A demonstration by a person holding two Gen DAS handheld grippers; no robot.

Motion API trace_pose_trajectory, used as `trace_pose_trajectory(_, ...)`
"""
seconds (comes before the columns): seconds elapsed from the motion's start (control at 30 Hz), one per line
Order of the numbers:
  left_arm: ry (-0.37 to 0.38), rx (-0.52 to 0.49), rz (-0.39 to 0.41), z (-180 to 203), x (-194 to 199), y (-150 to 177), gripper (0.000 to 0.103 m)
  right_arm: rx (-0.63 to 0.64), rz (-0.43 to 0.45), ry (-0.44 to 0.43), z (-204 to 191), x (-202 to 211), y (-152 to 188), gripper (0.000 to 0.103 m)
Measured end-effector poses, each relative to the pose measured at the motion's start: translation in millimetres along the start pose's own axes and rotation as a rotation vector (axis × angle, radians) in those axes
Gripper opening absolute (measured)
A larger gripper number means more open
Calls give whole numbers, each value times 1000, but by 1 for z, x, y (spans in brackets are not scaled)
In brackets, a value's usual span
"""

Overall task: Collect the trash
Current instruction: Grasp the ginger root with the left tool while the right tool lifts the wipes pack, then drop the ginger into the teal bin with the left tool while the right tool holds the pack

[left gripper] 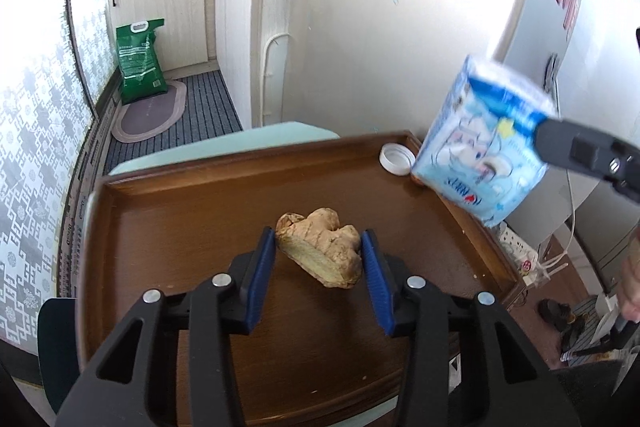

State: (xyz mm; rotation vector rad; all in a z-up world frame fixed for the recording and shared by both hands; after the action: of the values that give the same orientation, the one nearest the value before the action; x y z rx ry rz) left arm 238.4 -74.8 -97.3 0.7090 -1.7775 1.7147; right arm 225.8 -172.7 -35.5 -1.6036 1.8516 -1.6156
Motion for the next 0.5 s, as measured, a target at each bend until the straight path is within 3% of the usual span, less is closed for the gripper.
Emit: trace_pose_trajectory(0.5,-64,90,84,-77,55,-6,46,43,-36,-69,-55,-55,-15,9)
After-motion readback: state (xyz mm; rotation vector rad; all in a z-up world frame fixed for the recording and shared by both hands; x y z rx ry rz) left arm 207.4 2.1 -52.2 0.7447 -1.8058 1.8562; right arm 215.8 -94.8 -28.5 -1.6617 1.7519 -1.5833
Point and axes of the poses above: each gripper's, at about its wrist camera, not at the fingertips, and x roughly against the way its jaws point, z to its right, y to its underside, the point moved 10 cm from there along -x, roughly the way its jaws point, and after that the axes turned 11 degrees about -y, right-handed, at the moved point
